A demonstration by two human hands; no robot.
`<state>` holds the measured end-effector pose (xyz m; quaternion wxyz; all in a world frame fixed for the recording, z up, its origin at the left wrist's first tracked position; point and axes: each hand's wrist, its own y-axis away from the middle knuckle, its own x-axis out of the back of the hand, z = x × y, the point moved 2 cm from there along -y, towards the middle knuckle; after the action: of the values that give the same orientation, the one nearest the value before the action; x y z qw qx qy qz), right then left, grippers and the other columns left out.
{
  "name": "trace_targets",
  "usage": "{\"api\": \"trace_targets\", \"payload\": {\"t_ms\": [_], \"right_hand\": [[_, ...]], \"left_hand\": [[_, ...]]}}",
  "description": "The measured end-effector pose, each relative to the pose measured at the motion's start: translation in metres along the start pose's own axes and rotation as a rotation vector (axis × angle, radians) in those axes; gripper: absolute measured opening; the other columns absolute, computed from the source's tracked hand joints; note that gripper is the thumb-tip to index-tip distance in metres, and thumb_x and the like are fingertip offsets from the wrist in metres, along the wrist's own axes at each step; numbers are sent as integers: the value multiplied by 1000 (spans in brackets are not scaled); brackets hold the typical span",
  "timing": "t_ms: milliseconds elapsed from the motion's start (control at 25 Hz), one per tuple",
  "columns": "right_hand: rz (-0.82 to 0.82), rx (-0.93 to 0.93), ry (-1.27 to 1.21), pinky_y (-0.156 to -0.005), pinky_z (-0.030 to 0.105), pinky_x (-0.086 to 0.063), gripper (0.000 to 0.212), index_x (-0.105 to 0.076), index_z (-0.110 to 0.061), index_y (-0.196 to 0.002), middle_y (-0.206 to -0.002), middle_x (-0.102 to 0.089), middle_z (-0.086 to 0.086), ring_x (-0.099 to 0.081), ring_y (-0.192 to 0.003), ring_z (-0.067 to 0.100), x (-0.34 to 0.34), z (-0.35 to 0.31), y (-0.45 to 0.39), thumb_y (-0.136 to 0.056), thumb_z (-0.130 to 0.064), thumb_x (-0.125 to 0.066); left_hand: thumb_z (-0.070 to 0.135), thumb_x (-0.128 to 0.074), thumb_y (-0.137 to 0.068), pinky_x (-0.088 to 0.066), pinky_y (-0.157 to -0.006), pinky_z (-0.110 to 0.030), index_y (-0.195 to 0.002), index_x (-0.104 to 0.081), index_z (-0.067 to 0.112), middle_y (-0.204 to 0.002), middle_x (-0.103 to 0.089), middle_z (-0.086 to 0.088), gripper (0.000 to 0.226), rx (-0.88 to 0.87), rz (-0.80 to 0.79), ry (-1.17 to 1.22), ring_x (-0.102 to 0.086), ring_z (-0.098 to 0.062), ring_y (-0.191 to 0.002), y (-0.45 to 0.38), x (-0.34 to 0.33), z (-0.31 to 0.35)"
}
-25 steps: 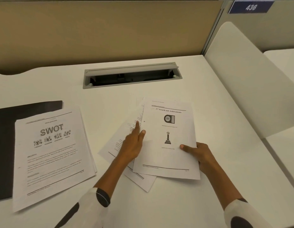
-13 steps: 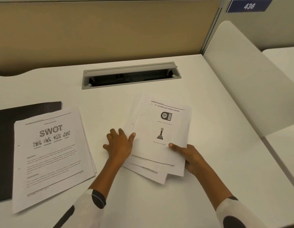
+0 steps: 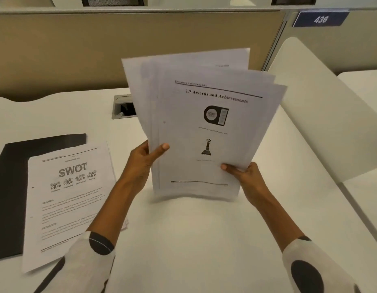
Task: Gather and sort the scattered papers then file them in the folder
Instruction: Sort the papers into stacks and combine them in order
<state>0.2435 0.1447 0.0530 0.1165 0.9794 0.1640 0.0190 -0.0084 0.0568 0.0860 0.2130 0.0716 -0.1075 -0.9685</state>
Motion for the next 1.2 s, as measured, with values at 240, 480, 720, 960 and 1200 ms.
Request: {"api": "trace_targets", "payload": {"t_ms": [240, 480, 720, 960, 1200], "right_hand": [[-115, 149, 92, -83, 44, -57, 31, -72, -33, -86, -100, -73, 4, -68, -94, 27, -9, -41, -4, -60, -22, -85], [-102, 115, 72, -88, 51, -54, 35, -74, -32, -86, -101, -74, 4, -69, -94, 27, -13, -34, -5, -57, -15, -85], [-81, 178, 45, -85, 46, -57, 34, -72, -27, -91, -99, -74, 1, -69, -93, 25, -12, -51, 1, -58, -22, -81], [-55, 324, -81, -67, 24, -56, 28, -70, -27, -93, -88, -76, -8, -71, -80, 12, -17, -88, 3, -68, -37, -77], [-180, 285, -27, -80, 37, -57, 39, -73, -24, -96, -102, -75, 3, -70, -94, 25, -13, -66, -5, -58, -22, -82]], "left_hand": [[58, -82, -43, -55, -85, -48, -92, -67, 30, -93, -72, 4, 58, -168, 20, 45, -67, -26, -91, 14, -7, 25], [64, -78, -44, -55, -86, -45, -101, -66, 27, -103, -70, -2, 69, -152, 25, 28, -65, -28, -96, 30, -14, 11], [84, -64, -24, -54, -71, -26, -94, -59, 28, -95, -66, 2, 89, -219, 137, -66, -63, -19, -84, 37, -18, 32], [78, -67, -42, -54, -60, -17, -94, -60, 33, -82, -70, 14, 69, -374, 131, 30, -68, -8, -75, 45, -24, 72], [17, -70, -76, -56, -84, -42, -103, -65, 19, -100, -70, -3, 27, -176, 153, -31, -66, -23, -87, 36, -23, 41]]}}
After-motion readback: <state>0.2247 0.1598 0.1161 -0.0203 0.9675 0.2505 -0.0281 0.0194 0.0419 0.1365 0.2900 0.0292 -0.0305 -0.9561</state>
